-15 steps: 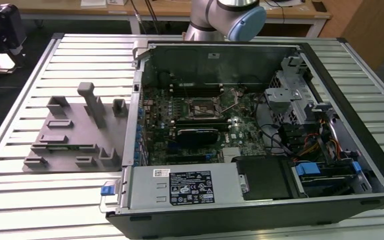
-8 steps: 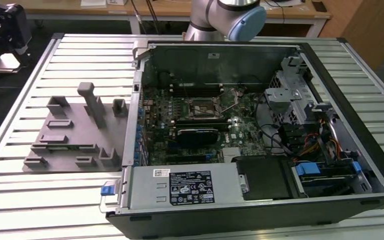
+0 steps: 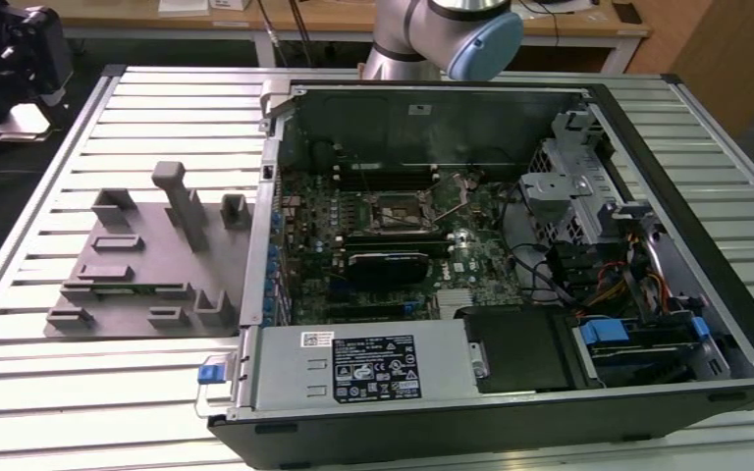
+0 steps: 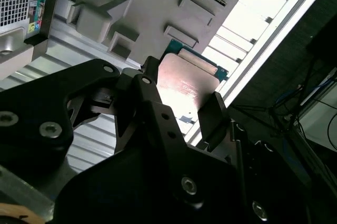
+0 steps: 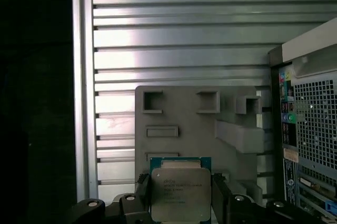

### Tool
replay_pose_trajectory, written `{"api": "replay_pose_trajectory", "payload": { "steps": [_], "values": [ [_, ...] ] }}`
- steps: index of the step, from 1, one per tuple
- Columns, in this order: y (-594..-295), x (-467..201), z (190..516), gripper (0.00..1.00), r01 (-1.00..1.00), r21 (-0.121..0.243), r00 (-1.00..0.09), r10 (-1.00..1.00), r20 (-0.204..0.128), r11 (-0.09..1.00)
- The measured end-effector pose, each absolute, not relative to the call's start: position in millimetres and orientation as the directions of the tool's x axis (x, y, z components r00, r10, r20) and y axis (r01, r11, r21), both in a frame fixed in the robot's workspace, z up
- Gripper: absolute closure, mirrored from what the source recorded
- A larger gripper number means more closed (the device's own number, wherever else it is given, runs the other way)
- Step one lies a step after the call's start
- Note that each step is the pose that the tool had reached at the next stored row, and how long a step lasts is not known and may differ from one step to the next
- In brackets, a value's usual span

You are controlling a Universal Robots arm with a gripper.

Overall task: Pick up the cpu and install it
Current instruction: 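Pick up the cpu and move it towards the insertion slot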

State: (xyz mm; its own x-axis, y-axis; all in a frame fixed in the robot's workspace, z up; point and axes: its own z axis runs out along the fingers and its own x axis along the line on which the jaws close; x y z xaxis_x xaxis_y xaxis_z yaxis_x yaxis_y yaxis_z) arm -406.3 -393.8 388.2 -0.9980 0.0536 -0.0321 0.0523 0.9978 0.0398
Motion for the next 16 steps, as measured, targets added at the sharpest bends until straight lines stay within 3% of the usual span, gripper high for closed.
{"api": "replay_pose_trajectory", "payload": {
  "steps": [16],
  "values": [
    [-391, -386, 388, 0.45, 0.052, 0.040, -0.998, 0.054, -0.032, 0.998]
  ]
}}
